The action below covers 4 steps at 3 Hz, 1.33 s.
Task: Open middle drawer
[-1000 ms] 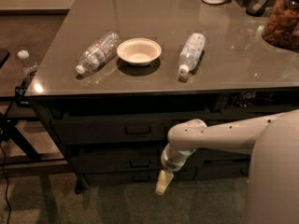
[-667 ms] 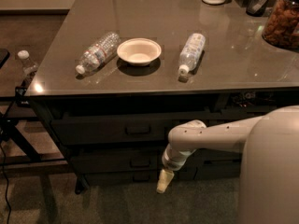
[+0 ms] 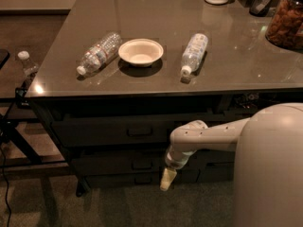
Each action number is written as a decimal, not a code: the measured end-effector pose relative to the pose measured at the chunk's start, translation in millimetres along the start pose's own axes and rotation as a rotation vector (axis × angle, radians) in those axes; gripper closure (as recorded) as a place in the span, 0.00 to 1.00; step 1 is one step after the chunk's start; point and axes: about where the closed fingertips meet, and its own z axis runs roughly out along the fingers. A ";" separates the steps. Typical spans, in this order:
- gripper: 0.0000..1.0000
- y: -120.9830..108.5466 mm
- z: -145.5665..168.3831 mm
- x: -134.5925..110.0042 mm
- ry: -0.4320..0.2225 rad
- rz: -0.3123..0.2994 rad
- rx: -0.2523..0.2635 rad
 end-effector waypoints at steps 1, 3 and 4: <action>0.00 -4.7 6.6 -0.4 0.008 -0.010 0.007; 0.00 -8.6 29.1 -13.2 0.037 -0.070 -0.007; 0.00 6.6 40.0 -12.3 0.073 -0.103 -0.055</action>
Offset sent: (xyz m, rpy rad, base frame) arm 0.0097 0.0126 -0.0323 -0.0334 0.0188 0.0568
